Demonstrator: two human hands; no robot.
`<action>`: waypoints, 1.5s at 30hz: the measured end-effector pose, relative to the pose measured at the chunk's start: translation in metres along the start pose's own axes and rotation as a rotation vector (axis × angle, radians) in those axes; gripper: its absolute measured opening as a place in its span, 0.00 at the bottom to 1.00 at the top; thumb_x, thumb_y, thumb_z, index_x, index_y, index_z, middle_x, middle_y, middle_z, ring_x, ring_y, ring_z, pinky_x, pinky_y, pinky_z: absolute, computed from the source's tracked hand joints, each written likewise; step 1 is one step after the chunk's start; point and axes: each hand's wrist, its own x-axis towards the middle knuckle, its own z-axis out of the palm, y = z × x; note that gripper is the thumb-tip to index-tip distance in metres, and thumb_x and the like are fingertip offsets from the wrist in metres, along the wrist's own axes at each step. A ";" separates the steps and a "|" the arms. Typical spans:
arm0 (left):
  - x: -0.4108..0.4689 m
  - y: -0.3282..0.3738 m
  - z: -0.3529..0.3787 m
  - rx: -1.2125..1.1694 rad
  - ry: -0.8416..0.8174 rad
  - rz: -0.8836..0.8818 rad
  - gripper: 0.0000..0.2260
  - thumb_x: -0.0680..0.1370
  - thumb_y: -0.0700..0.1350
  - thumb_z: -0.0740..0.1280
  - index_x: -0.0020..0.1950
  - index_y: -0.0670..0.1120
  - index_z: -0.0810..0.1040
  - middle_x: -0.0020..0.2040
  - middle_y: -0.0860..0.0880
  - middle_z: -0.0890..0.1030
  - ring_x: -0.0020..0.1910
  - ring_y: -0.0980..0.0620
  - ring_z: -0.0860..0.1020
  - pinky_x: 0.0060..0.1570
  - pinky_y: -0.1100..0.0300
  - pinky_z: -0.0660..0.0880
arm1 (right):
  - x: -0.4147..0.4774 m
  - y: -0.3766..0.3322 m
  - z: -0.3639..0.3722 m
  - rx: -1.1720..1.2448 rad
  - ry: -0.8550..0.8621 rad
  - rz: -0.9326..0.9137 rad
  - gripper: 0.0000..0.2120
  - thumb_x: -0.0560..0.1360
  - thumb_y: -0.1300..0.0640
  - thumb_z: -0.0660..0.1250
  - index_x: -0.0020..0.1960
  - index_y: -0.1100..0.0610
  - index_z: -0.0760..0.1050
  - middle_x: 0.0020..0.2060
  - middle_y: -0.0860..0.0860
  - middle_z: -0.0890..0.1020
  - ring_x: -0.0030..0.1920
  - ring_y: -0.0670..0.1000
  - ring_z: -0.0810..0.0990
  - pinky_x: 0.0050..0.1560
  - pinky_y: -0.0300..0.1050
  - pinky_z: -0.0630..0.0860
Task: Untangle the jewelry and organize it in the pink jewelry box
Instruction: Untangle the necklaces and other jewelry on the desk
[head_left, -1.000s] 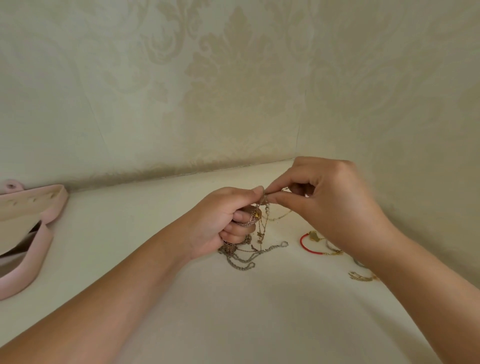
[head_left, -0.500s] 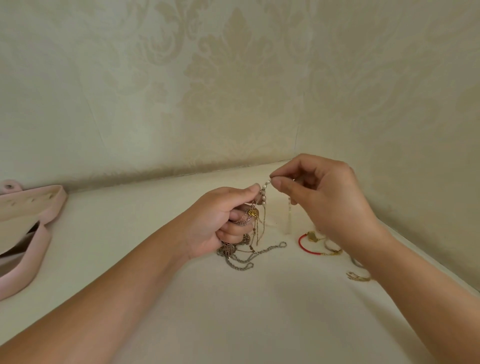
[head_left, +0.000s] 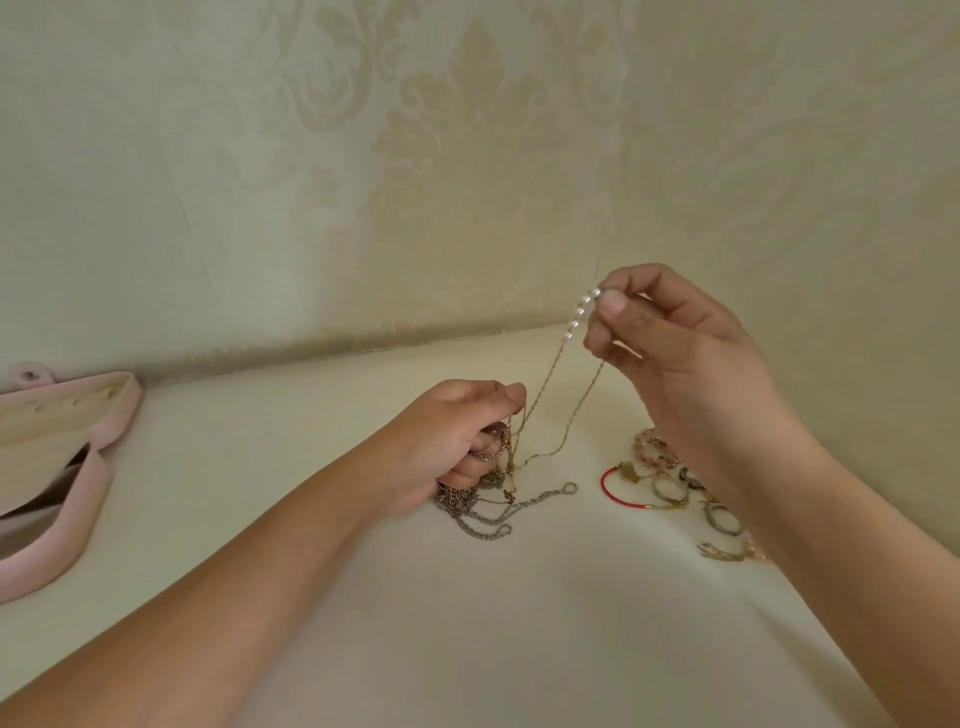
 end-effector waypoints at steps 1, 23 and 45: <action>0.000 -0.001 -0.001 0.001 0.019 0.002 0.12 0.79 0.48 0.63 0.38 0.46 0.67 0.25 0.55 0.57 0.21 0.57 0.54 0.20 0.68 0.51 | 0.000 -0.002 -0.001 0.097 0.007 0.026 0.06 0.78 0.63 0.60 0.44 0.57 0.73 0.31 0.49 0.76 0.35 0.47 0.75 0.45 0.38 0.74; 0.016 0.002 -0.050 -0.039 0.576 0.288 0.16 0.83 0.48 0.55 0.37 0.45 0.63 0.26 0.53 0.63 0.19 0.59 0.59 0.19 0.68 0.55 | 0.007 -0.012 -0.024 -0.169 0.287 0.335 0.03 0.76 0.65 0.62 0.48 0.59 0.72 0.31 0.52 0.78 0.21 0.45 0.66 0.20 0.34 0.63; -0.007 0.026 -0.031 -0.063 0.412 0.419 0.13 0.82 0.50 0.57 0.40 0.45 0.66 0.27 0.53 0.62 0.23 0.57 0.58 0.22 0.67 0.55 | 0.004 0.007 -0.028 -1.206 -0.026 0.443 0.07 0.75 0.55 0.67 0.40 0.50 0.80 0.37 0.45 0.82 0.37 0.45 0.79 0.34 0.36 0.72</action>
